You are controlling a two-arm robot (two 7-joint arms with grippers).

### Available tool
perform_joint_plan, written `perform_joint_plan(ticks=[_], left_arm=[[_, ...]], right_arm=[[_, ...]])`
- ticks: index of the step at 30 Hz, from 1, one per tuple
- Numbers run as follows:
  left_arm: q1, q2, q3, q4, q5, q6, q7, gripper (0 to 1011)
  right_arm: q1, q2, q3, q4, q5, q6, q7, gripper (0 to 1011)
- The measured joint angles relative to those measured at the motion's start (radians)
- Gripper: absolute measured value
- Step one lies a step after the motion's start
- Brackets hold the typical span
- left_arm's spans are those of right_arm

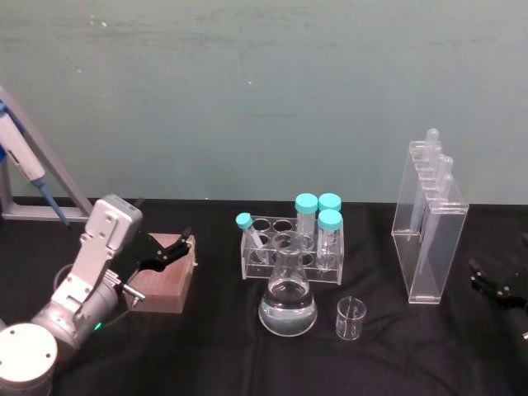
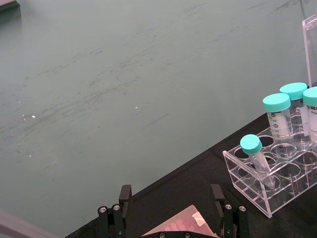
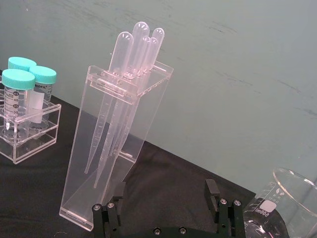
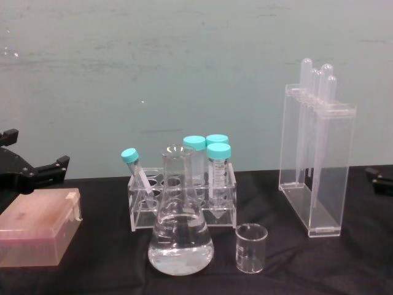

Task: Place the experimental apparatus aside using one hand.

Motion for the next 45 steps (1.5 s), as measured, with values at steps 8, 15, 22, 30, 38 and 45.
perform_joint_plan(ticks=[8, 15, 22, 30, 38, 45], left_arm=[[0.0, 0.0, 0.0, 0.0, 0.0, 0.0, 0.0, 1000], [0.0, 0.0, 0.0, 0.0, 0.0, 0.0, 0.0, 1000], [0.0, 0.0, 0.0, 0.0, 0.0, 0.0, 0.0, 1000], [0.0, 0.0, 0.0, 0.0, 0.0, 0.0, 0.0, 1000], [0.0, 0.0, 0.0, 0.0, 0.0, 0.0, 0.0, 1000], [0.0, 0.0, 0.0, 0.0, 0.0, 0.0, 0.0, 1000]], right_arm=[[0.0, 0.0, 0.0, 0.0, 0.0, 0.0, 0.0, 1003], [0.0, 0.0, 0.0, 0.0, 0.0, 0.0, 0.0, 1003], [0.0, 0.0, 0.0, 0.0, 0.0, 0.0, 0.0, 1003], [0.0, 0.0, 0.0, 0.0, 0.0, 0.0, 0.0, 1003], [-0.004, -0.003, 0.007, -0.004, 0.002, 0.01, 0.0, 1003], [-0.04, -0.019, 0.054, -0.043, 0.024, 0.052, -0.025, 1003]])
